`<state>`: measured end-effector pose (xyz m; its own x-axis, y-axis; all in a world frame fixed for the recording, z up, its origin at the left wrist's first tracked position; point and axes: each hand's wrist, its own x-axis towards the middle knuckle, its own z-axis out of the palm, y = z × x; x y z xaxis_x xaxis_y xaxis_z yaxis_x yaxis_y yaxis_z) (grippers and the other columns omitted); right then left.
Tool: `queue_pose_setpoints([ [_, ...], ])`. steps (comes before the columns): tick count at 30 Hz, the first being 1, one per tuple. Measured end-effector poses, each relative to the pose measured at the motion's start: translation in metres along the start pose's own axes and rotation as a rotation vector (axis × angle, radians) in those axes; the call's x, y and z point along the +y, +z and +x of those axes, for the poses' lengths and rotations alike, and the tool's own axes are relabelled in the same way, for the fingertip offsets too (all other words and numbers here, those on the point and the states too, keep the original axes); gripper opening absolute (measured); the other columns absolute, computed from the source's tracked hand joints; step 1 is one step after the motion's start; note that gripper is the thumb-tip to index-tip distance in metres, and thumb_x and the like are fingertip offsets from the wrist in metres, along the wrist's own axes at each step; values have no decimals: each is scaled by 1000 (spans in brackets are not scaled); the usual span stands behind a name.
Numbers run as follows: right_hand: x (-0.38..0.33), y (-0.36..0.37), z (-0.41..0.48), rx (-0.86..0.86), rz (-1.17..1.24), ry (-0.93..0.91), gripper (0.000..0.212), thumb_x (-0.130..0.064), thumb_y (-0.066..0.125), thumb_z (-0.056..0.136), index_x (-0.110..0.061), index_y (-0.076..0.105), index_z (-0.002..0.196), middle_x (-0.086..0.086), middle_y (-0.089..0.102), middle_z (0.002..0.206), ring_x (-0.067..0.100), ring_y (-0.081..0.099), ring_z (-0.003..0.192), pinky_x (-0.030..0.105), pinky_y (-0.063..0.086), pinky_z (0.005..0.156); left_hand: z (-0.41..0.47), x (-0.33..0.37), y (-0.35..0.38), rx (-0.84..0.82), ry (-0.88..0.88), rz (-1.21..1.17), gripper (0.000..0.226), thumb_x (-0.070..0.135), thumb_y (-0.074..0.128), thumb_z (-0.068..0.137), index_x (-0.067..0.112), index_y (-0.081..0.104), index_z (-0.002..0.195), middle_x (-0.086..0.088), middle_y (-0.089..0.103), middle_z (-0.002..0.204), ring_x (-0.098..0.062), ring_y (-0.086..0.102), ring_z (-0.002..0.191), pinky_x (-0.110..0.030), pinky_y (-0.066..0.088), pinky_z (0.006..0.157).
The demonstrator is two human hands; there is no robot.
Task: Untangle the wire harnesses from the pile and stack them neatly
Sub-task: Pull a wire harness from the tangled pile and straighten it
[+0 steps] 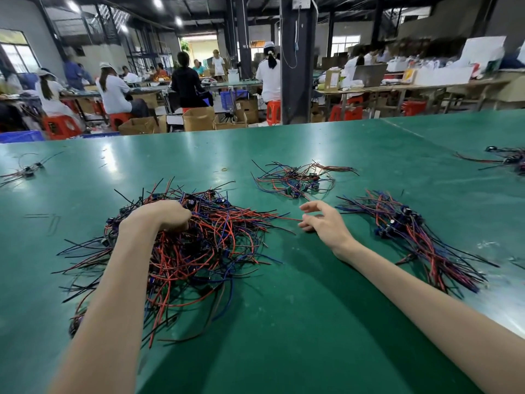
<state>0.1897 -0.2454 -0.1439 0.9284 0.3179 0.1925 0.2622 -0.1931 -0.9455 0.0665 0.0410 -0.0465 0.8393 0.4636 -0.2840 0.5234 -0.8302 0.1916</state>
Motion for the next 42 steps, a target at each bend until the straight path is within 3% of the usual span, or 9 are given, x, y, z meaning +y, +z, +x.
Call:
queue_pose_setpoints([
  [2,3,-3,0,17,21,24,15,-1,52,93,-6,59,104,8,58,104,25,68,79,27,56,70,3,-1,4,20,19,61,23,15,49,88,8,50,66,-9,53,81,-21,45,65,-29,37,66],
  [5,4,-5,1,33,56,44,13,-1,52,92,-10,60,97,5,59,97,22,67,75,24,53,64,6,-2,7,-3,39,122,8,19,62,81,15,58,76,-3,56,86,-20,47,79,-29,38,73],
  [9,6,-3,1,26,72,51,13,-2,52,92,-13,60,93,5,59,94,20,67,73,24,53,63,9,-4,12,-17,15,127,16,21,75,74,9,73,84,-6,70,96,-25,62,95,-37,51,89],
  [14,6,-2,-1,22,106,67,14,-3,52,92,-14,60,90,4,59,89,17,65,69,26,51,64,4,0,11,19,34,136,17,21,81,69,19,65,69,0,66,86,-20,59,90,-33,49,81],
  [20,4,-6,-2,36,118,72,15,-4,51,93,-15,60,89,3,59,90,18,65,71,25,51,62,-23,2,-26,271,135,-128,24,27,82,71,15,65,83,-3,66,88,-21,60,88,-35,49,84],
  [25,3,-7,-3,46,145,77,15,-3,52,92,-14,61,88,5,58,89,18,65,68,25,49,59,-40,17,-42,708,304,-624,25,22,73,82,11,56,95,-4,64,86,-18,60,77,-33,49,73],
  [32,-3,-9,-6,2,284,125,17,2,52,90,-10,63,86,8,67,81,16,63,62,26,48,59,-42,71,-13,356,470,-1090,8,2,56,90,7,56,95,-14,64,95,-18,64,71,-18,54,58],
  [37,-10,-10,-15,-93,353,125,18,4,52,90,-8,66,87,6,69,75,14,65,63,22,52,60,-47,97,15,205,489,-1351,21,-2,50,92,-6,55,112,-16,65,96,-19,68,76,-26,59,71],
  [42,-15,-12,-19,-170,385,113,15,2,56,89,-8,66,87,5,68,74,14,64,63,21,51,62,-63,123,15,136,668,-1553,17,4,50,93,7,62,104,-7,62,83,-16,68,76,-30,58,78],
])
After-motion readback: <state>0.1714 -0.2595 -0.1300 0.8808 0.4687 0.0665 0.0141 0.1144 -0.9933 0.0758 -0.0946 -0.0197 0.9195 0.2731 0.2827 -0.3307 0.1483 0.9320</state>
